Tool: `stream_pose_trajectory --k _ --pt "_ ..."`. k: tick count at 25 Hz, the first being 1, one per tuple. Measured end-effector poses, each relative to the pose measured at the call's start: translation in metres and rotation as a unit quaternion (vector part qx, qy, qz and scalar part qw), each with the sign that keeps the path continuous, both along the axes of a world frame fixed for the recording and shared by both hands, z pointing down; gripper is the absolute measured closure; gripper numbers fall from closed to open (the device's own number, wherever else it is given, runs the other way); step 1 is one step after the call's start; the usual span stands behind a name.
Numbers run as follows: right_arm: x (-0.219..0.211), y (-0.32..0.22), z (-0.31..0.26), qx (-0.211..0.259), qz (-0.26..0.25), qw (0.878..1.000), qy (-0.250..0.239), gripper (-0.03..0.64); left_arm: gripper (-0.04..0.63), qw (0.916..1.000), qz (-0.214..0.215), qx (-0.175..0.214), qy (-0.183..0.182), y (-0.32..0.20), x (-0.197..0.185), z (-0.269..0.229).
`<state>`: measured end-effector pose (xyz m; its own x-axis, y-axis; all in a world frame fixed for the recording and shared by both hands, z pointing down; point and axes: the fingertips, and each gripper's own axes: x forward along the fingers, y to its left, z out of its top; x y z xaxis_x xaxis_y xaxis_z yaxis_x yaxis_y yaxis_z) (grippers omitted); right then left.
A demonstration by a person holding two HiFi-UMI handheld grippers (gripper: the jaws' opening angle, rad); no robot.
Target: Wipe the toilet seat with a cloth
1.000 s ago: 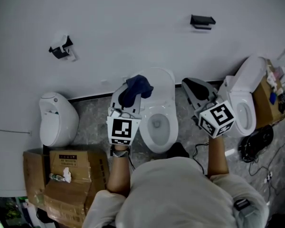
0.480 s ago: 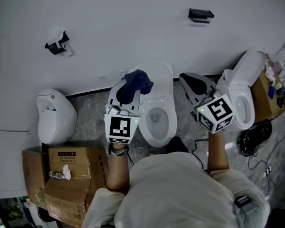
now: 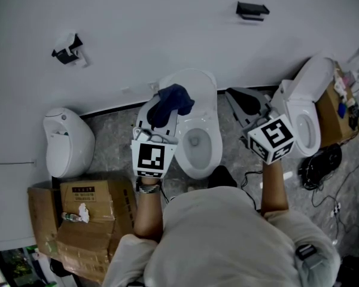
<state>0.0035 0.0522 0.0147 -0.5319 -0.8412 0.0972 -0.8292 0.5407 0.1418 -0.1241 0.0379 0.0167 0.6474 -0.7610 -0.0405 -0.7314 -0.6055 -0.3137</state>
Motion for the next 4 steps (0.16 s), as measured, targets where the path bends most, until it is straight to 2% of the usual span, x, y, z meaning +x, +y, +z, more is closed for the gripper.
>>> stream_pose_trajectory --k 4 --pt "0.0021 -0.0064 0.0059 0.0 0.004 1.0 0.003 0.588 0.549 1.0 -0.004 0.001 0.003 -0.0064 -0.0013 0.0044"
